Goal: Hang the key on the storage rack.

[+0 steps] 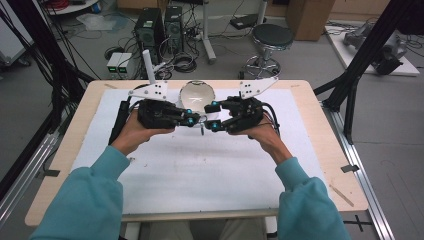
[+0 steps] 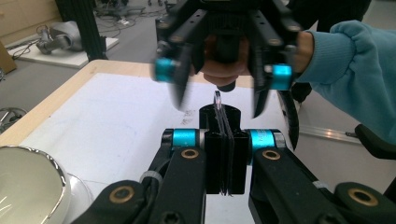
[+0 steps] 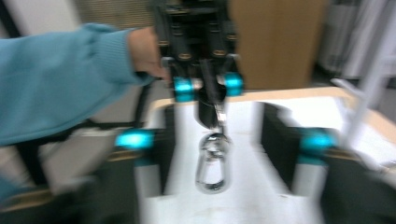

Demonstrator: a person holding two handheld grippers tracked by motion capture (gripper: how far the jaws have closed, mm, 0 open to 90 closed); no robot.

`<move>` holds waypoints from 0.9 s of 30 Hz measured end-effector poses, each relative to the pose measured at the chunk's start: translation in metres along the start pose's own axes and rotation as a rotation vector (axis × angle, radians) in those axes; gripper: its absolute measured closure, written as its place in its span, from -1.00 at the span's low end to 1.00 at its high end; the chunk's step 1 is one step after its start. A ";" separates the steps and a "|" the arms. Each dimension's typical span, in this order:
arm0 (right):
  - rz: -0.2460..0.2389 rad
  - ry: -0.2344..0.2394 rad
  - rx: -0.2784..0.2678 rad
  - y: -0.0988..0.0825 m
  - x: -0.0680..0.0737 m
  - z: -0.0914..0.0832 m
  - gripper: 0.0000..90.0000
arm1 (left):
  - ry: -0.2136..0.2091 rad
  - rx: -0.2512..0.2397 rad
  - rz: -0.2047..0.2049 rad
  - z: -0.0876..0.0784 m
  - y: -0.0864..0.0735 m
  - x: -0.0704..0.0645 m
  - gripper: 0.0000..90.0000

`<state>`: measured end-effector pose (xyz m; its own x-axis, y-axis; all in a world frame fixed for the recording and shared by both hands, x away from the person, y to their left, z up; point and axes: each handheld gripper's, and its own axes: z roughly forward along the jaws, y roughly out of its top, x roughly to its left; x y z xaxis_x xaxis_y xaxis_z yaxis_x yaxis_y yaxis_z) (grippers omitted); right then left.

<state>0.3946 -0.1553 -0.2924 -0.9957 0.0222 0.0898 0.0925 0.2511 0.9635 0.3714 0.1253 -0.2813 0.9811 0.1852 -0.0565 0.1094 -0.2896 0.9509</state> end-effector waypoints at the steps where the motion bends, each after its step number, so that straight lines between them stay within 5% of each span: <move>1: -0.010 -0.033 0.013 0.000 0.001 0.000 -0.54 | -0.002 -0.001 -0.001 -0.002 0.000 0.002 0.97; 3: -0.018 -0.126 0.063 -0.002 0.005 0.000 -0.97 | 0.009 -0.005 0.002 -0.007 -0.001 0.003 0.97; 4: -0.006 -0.137 0.076 -0.002 0.005 -0.001 -0.99 | 0.016 -0.006 0.001 -0.009 -0.001 0.004 0.97; 8: -0.006 -0.187 0.054 -0.004 0.008 -0.013 -0.99 | 0.039 0.013 -0.001 -0.019 0.002 0.008 0.97; 14: -0.008 -0.324 0.027 -0.014 0.014 -0.036 -0.99 | 0.090 0.056 0.013 -0.038 0.012 0.017 0.97; 27: 0.001 -0.549 -0.026 -0.065 0.042 -0.089 -0.99 | 0.192 0.169 -0.008 -0.074 0.025 0.049 0.97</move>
<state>0.3469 -0.2566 -0.3287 -0.8491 0.5261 -0.0478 0.0861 0.2272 0.9700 0.4109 0.1968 -0.2378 0.9336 0.3583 0.0102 0.1582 -0.4374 0.8853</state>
